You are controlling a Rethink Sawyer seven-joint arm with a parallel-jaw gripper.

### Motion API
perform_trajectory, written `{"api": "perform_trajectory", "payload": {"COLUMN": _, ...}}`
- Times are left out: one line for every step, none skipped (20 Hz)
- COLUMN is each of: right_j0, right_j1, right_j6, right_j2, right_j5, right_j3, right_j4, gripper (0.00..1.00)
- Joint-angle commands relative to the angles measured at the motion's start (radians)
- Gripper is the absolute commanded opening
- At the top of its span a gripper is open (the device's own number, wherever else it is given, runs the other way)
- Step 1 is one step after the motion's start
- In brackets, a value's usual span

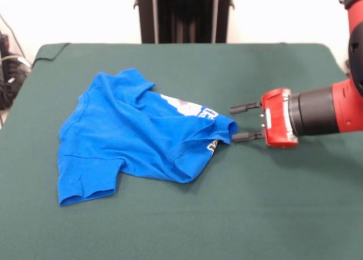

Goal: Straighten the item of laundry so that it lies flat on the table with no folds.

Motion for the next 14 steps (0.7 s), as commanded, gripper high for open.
{"api": "perform_trajectory", "payload": {"right_j0": -0.016, "right_j1": 0.003, "right_j6": 0.187, "right_j2": 0.042, "right_j5": 0.099, "right_j3": -0.111, "right_j4": 0.107, "gripper": 1.00}}
{"api": "perform_trajectory", "payload": {"right_j0": -0.017, "right_j1": 0.002, "right_j6": 0.184, "right_j2": 0.043, "right_j5": 0.100, "right_j3": -0.114, "right_j4": 0.110, "gripper": 1.00}}
{"api": "perform_trajectory", "payload": {"right_j0": -0.020, "right_j1": 0.001, "right_j6": 0.180, "right_j2": 0.044, "right_j5": 0.106, "right_j3": -0.122, "right_j4": 0.117, "gripper": 1.00}}
{"api": "perform_trajectory", "payload": {"right_j0": -0.022, "right_j1": 0.001, "right_j6": 0.179, "right_j2": 0.043, "right_j5": 0.110, "right_j3": -0.126, "right_j4": 0.122, "gripper": 1.00}}
{"api": "perform_trajectory", "payload": {"right_j0": -0.023, "right_j1": -0.002, "right_j6": 0.173, "right_j2": 0.044, "right_j5": 0.110, "right_j3": -0.126, "right_j4": 0.124, "gripper": 1.00}}
{"api": "perform_trajectory", "payload": {"right_j0": -0.023, "right_j1": -0.003, "right_j6": 0.171, "right_j2": 0.043, "right_j5": 0.110, "right_j3": -0.126, "right_j4": 0.126, "gripper": 1.00}}
{"api": "perform_trajectory", "payload": {"right_j0": -0.026, "right_j1": -0.006, "right_j6": 0.164, "right_j2": 0.040, "right_j5": 0.112, "right_j3": -0.130, "right_j4": 0.127, "gripper": 1.00}}
{"api": "perform_trajectory", "payload": {"right_j0": -0.027, "right_j1": -0.006, "right_j6": 0.162, "right_j2": 0.038, "right_j5": 0.115, "right_j3": -0.133, "right_j4": 0.128, "gripper": 1.00}}
{"api": "perform_trajectory", "payload": {"right_j0": -0.031, "right_j1": -0.005, "right_j6": 0.161, "right_j2": 0.036, "right_j5": 0.119, "right_j3": -0.140, "right_j4": 0.133, "gripper": 1.00}}
{"api": "perform_trajectory", "payload": {"right_j0": -0.033, "right_j1": -0.004, "right_j6": 0.160, "right_j2": 0.034, "right_j5": 0.122, "right_j3": -0.143, "right_j4": 0.135, "gripper": 1.00}}
{"api": "perform_trajectory", "payload": {"right_j0": -0.035, "right_j1": 0.000, "right_j6": 0.160, "right_j2": 0.035, "right_j5": 0.121, "right_j3": -0.146, "right_j4": 0.138, "gripper": 1.00}}
{"api": "perform_trajectory", "payload": {"right_j0": -0.037, "right_j1": 0.002, "right_j6": 0.160, "right_j2": 0.035, "right_j5": 0.122, "right_j3": -0.148, "right_j4": 0.141, "gripper": 1.00}}
{"api": "perform_trajectory", "payload": {"right_j0": -0.036, "right_j1": -0.001, "right_j6": 0.154, "right_j2": 0.039, "right_j5": 0.118, "right_j3": -0.137, "right_j4": 0.138, "gripper": 1.00}}
{"api": "perform_trajectory", "payload": {"right_j0": -0.033, "right_j1": -0.001, "right_j6": 0.152, "right_j2": 0.036, "right_j5": 0.118, "right_j3": -0.132, "right_j4": 0.134, "gripper": 1.00}}
